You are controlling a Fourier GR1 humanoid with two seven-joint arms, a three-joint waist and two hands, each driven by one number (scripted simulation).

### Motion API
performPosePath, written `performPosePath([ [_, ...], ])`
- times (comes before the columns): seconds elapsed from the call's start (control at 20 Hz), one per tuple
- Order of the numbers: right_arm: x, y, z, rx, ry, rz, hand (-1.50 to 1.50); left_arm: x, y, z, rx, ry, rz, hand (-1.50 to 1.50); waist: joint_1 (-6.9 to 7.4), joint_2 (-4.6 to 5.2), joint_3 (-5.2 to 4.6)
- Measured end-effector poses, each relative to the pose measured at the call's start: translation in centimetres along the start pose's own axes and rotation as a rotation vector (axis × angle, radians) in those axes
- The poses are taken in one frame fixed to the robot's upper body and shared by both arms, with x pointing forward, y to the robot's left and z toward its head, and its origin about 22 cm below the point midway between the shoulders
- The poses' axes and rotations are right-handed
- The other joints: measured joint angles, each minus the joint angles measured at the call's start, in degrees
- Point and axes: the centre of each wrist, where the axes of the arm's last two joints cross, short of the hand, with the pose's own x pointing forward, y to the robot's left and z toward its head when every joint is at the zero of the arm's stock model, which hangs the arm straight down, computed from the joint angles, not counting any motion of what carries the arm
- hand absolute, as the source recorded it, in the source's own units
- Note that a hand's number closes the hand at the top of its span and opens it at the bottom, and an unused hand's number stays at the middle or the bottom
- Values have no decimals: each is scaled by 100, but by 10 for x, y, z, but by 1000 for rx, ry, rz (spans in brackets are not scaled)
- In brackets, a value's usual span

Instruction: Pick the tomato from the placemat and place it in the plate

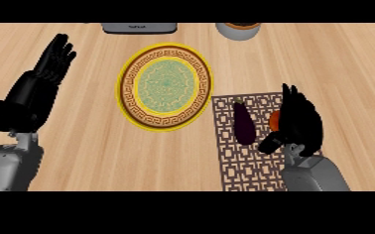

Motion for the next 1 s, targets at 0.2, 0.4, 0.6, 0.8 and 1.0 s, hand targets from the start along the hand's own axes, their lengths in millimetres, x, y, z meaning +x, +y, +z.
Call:
performPosePath([
  [0.2,-6,3,-11,17,39,15,-150,-7,2,-1,1,-1,2,0,0,3,0],
  [0.4,-13,13,-23,45,62,19,-150,-6,-2,-3,-6,-3,-5,0,2,4,2],
  [0.6,-16,22,-32,82,65,25,-150,-1,-4,-1,-1,-4,-5,0,7,5,3],
  [0.8,-21,37,-41,106,87,30,-150,0,-6,-7,-6,-3,-2,0,3,8,3],
  [1.0,-28,45,-50,111,117,53,-150,-2,-6,-6,-4,0,1,0,6,6,3],
])
